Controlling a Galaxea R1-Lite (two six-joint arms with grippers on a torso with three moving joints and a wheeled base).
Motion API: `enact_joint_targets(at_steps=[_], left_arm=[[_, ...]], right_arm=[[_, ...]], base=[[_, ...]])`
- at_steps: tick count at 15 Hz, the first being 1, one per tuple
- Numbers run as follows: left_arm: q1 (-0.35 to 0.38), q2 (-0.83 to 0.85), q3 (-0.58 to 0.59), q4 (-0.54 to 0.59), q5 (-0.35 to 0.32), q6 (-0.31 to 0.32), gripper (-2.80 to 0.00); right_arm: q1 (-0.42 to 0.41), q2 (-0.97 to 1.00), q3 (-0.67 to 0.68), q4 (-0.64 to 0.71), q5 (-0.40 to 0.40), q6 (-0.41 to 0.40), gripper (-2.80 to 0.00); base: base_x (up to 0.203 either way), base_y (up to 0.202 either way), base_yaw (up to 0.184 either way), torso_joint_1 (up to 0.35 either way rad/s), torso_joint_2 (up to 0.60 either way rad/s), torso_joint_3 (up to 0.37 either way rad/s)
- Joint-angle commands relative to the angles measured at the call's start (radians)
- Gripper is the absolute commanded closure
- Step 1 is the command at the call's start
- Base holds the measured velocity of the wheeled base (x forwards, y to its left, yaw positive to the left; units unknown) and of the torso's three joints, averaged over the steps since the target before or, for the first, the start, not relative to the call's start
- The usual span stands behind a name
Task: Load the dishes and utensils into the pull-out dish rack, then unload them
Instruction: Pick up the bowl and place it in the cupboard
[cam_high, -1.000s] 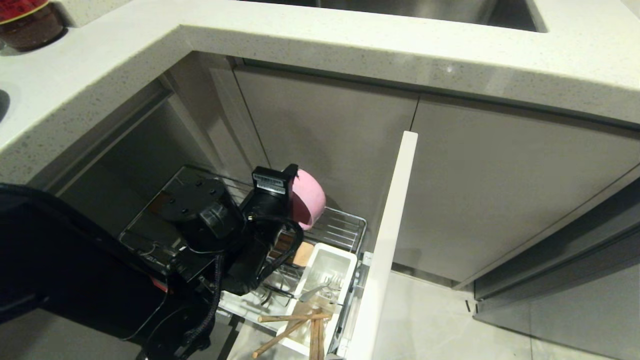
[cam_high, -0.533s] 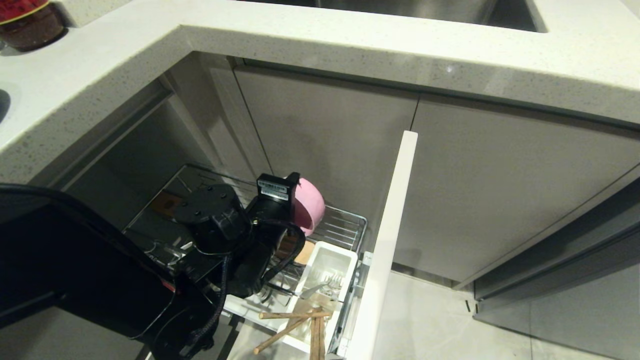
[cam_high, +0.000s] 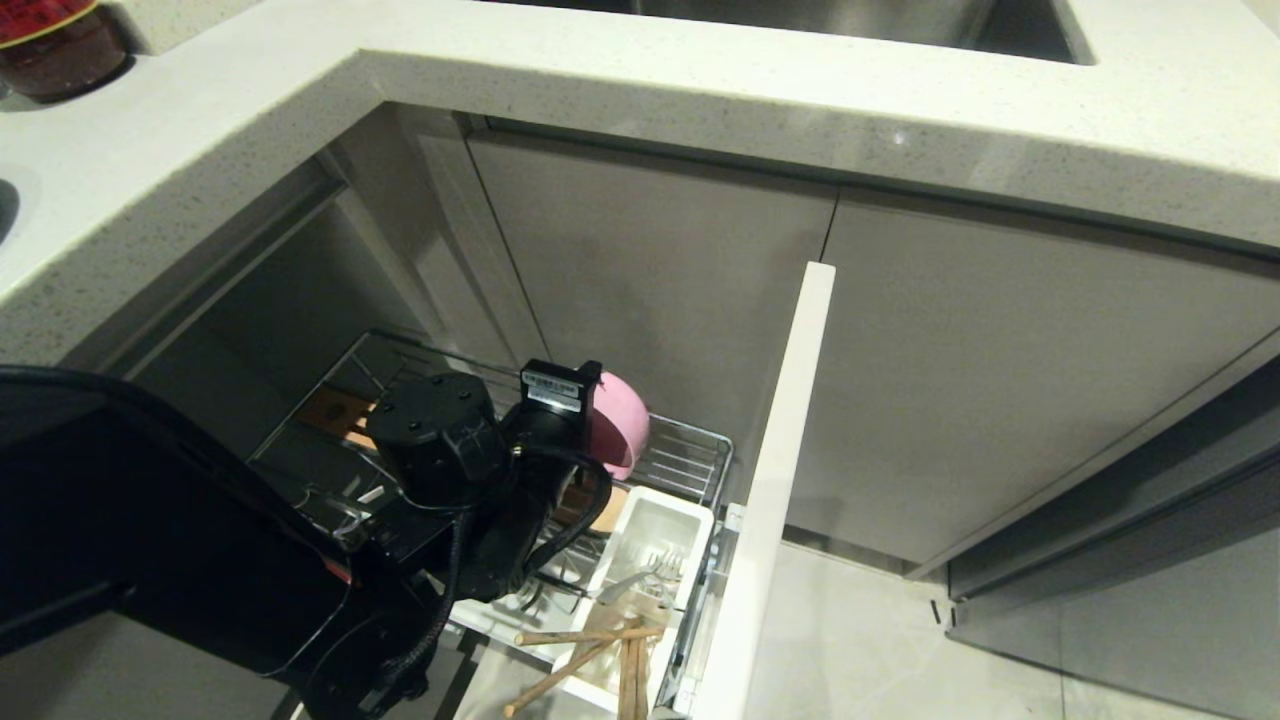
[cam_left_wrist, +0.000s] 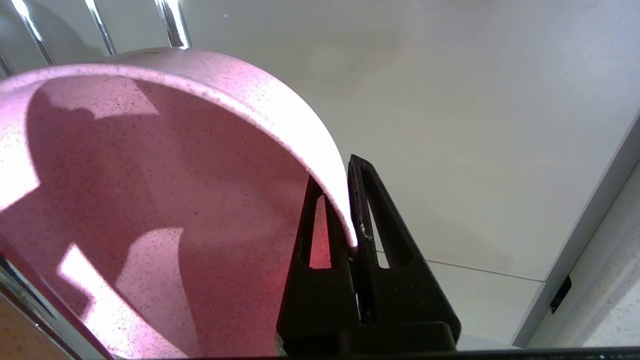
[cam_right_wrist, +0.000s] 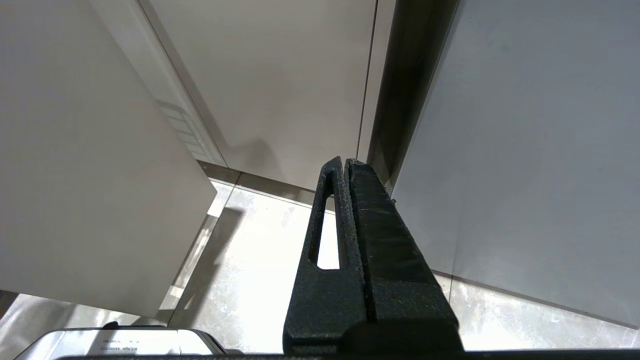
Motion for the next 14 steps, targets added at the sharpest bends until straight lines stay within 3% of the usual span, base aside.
enact_joint_targets(at_steps=[1, 2, 8, 11, 14], left_arm=[[-0.001, -0.015, 0.003, 0.014, 0.003, -0.007, 0.00], [-0.001, -0.024, 0.003, 0.037, 0.004, -0.006, -2.80], [-0.010, -0.122, 0.004, 0.196, 0.041, -0.004, -2.80], [-0.024, -0.223, -0.001, 0.359, 0.059, -0.006, -2.80], [-0.044, -0.371, -0.008, 0.616, 0.060, -0.006, -2.80]], right_arm=[[0.000, -0.001, 0.026, -0.001, 0.000, 0.000, 0.00], [0.000, -0.001, 0.026, -0.001, 0.000, 0.000, 0.00], [0.000, -0.001, 0.026, -0.001, 0.000, 0.000, 0.00], [0.000, -0.001, 0.026, -0.001, 0.000, 0.000, 0.00], [0.000, -0.001, 0.026, -0.001, 0.000, 0.000, 0.00]], base=[[0.000, 0.000, 0.000, 0.000, 0.00, 0.000], [0.000, 0.000, 0.000, 0.000, 0.00, 0.000], [0.000, 0.000, 0.000, 0.000, 0.00, 0.000], [0.000, 0.000, 0.000, 0.000, 0.00, 0.000], [0.000, 0.000, 0.000, 0.000, 0.00, 0.000]])
